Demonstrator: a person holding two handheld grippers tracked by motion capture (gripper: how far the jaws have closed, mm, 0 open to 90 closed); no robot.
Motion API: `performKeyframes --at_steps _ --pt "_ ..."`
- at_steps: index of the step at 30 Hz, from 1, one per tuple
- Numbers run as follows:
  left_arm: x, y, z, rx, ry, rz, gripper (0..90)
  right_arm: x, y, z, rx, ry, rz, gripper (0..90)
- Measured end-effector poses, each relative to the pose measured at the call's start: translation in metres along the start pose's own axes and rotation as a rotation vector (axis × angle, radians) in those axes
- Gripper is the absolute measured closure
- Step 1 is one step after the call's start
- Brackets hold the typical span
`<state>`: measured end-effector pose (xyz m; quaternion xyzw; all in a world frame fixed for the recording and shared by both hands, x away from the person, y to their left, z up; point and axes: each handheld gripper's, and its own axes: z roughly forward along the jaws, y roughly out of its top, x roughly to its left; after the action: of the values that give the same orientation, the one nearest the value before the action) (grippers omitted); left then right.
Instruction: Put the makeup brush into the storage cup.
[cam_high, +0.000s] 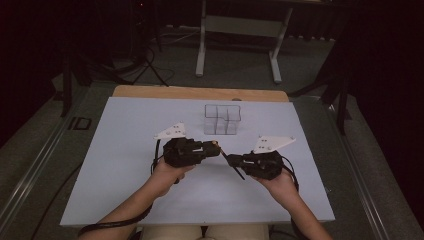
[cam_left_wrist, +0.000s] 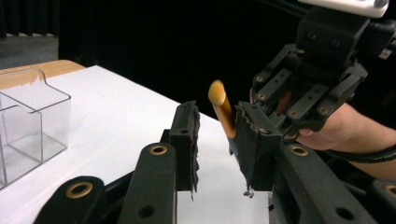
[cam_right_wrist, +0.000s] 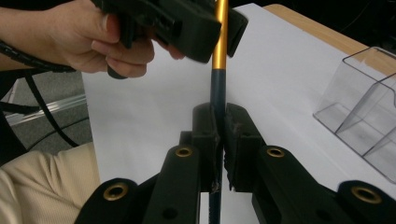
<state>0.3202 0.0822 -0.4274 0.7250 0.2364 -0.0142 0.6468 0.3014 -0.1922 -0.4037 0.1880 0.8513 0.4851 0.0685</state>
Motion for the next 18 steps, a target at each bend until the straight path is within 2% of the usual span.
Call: performKeyframes --at_steps 5,10,15,18 --pt "-0.0008 0.002 -0.0009 0.002 -0.034 -0.003 77.8 0.0013 -0.0008 0.0029 0.01 0.012 -0.014 83.5" --pt "-0.002 0.0045 -0.0005 0.005 -0.09 -0.008 83.3 0.0029 -0.0003 0.0052 0.015 0.024 -0.033 83.5" --pt "-0.0064 0.0075 0.0008 0.016 -0.084 0.025 85.0 0.0042 0.0003 0.007 0.019 0.03 -0.045 83.6" --pt "-0.0075 0.0085 0.0009 0.014 -0.081 0.02 85.1 0.004 -0.0001 0.006 0.009 0.037 -0.038 83.6"
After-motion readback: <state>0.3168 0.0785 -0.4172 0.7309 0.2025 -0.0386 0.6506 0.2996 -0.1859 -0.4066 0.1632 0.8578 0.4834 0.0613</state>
